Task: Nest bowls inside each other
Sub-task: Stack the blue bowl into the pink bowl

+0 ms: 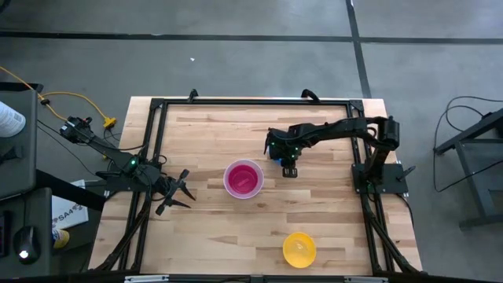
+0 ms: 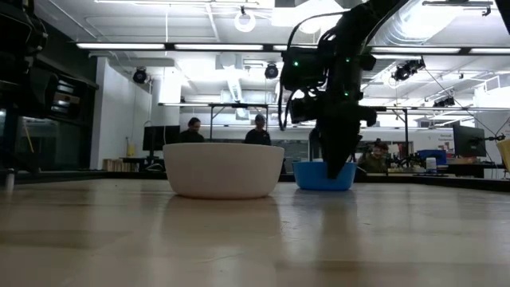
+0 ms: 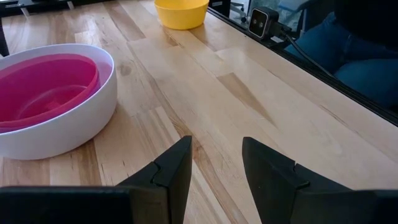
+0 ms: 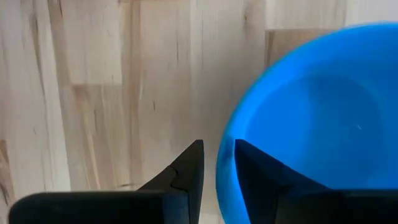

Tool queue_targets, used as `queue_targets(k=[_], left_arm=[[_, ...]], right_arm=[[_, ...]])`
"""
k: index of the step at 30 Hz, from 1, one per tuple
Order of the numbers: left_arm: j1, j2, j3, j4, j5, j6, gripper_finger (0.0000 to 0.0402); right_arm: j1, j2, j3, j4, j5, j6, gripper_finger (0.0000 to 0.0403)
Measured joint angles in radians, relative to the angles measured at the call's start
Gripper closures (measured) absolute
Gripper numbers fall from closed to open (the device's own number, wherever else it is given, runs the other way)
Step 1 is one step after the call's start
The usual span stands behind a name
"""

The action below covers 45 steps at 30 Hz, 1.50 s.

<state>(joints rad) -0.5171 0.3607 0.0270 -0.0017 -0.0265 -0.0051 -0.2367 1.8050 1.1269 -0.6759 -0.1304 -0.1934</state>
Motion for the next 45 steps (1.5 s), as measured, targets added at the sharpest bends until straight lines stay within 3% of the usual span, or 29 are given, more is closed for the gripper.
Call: queue_targets(k=[13, 23, 36, 45], left_arm=[[0.0, 0.0, 0.0, 0.0, 0.0, 0.0, 0.0261], [0.0, 0.0, 0.0, 0.0, 0.0, 0.0, 0.0261], [0.0, 0.0, 0.0, 0.0, 0.0, 0.0, 0.0261], [0.0, 0.0, 0.0, 0.0, 0.0, 0.0, 0.0261]], right_arm=[[0.001, 0.005, 0.001, 0.024, 0.01, -0.002, 0.0324], [0.001, 0.001, 0.002, 0.027, 0.034, -0.009, 0.0394], [0.001, 0.001, 0.002, 0.025, 0.038, -0.018, 0.0397], [0.033, 0.004, 0.073, -0.078, 0.124, -0.048, 0.0399]])
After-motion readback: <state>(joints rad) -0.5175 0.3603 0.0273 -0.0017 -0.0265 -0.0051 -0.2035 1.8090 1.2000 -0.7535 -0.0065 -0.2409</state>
